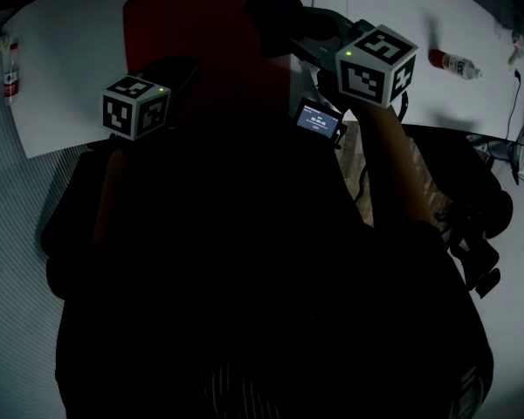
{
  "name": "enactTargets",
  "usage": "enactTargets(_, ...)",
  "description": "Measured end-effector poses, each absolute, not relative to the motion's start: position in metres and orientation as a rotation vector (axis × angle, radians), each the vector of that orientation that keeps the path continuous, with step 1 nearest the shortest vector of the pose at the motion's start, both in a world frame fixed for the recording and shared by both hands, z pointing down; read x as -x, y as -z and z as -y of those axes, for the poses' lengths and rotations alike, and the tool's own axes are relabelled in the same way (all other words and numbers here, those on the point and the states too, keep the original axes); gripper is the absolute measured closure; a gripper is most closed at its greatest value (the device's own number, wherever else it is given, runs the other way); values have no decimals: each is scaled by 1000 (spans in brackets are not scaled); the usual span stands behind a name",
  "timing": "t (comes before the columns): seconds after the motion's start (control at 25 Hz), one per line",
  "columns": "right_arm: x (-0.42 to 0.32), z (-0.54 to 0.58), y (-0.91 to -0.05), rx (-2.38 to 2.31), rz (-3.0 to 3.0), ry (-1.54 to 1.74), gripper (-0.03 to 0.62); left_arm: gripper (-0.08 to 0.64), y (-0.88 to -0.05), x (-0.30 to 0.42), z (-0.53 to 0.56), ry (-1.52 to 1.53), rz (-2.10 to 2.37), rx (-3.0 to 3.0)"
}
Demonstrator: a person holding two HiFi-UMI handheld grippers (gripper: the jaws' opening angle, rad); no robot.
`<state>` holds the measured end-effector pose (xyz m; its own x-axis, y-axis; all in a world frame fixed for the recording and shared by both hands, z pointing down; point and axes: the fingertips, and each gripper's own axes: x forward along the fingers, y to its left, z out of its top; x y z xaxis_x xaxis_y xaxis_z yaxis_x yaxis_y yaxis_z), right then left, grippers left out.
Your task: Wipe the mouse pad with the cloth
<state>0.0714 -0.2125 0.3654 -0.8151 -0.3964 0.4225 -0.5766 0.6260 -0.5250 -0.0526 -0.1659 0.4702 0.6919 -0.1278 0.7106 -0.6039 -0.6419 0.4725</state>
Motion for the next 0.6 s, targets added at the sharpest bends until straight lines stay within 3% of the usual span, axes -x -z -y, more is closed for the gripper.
enactTargets(0.6, -52, 224, -461, -715, 2388, -844, 522, 556, -541, 67, 170, -1127, 459, -2118)
